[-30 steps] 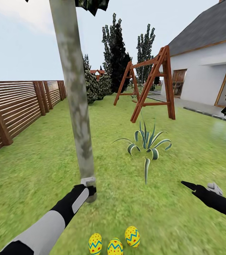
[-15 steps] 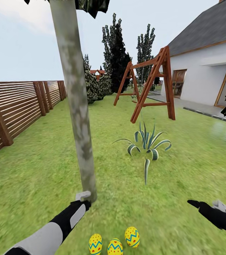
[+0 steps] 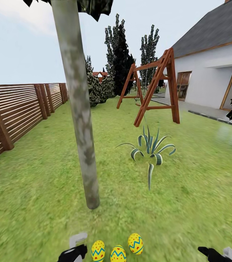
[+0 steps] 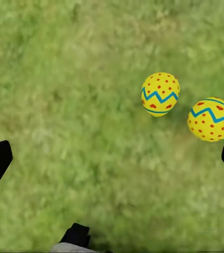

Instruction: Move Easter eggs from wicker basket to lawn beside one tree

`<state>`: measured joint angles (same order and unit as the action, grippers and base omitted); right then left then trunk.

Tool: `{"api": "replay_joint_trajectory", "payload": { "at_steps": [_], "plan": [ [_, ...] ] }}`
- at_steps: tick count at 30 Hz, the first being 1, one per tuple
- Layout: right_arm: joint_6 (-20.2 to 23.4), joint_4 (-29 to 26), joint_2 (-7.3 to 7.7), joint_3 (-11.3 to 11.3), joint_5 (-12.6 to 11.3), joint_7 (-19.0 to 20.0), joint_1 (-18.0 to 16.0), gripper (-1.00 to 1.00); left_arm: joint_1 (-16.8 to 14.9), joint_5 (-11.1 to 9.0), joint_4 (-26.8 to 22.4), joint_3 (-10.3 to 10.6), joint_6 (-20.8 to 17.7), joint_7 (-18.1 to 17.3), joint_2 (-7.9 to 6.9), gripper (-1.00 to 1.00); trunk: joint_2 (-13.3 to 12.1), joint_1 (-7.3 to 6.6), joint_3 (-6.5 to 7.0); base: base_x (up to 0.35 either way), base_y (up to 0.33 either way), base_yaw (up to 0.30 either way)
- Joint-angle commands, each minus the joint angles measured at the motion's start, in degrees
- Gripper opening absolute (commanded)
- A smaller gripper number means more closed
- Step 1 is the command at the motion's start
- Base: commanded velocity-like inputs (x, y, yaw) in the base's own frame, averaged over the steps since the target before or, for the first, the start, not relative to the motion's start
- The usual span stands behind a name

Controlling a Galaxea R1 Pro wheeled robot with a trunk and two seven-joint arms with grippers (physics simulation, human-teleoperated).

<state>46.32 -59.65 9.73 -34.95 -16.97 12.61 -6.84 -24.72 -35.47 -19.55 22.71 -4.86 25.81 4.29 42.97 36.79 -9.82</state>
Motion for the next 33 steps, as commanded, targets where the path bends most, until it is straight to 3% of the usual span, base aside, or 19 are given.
{"api": "replay_joint_trajectory", "payload": {
  "at_steps": [1, 8, 23, 29, 33],
  "plan": [
    [-0.45, 0.91, -0.04, -0.14, 0.55, 0.41, -0.02, 1.00, 0.22, -0.22, 0.46, 0.61, 0.21, 0.45, -0.05, 1.00, -0.34, -0.21, 0.10, 0.000, 0.000, 0.000],
    [-9.22, 11.31, -0.19, -0.02, 1.57, 0.40, 0.14, 1.00, 1.94, -0.21, 6.16, 1.27, 5.65, -1.19, -0.04, 1.00, -3.15, -1.75, 1.36, 0.000, 0.000, 0.000],
    [-21.86, 26.80, -0.11, -0.06, 2.01, 0.40, 0.16, 1.00, 8.98, -0.29, 7.67, 1.37, 11.61, -3.17, -0.79, 1.00, -9.17, -5.04, 4.05, 0.000, 0.000, 0.000],
    [-29.02, 33.80, -0.20, -0.13, 5.22, 0.30, 0.16, 1.00, 12.68, -0.29, 7.74, 1.37, 13.02, -4.31, -1.53, 1.00, -11.57, -6.36, 5.13, 0.000, 0.000, 0.000],
    [-33.87, 37.99, -0.23, -0.14, 5.98, 0.24, 0.16, 1.00, 15.12, -0.36, 7.76, 1.37, 13.16, -5.77, -1.69, 1.00, -13.18, -7.24, 5.84, 0.000, 0.000, 0.000]
  ]
}}
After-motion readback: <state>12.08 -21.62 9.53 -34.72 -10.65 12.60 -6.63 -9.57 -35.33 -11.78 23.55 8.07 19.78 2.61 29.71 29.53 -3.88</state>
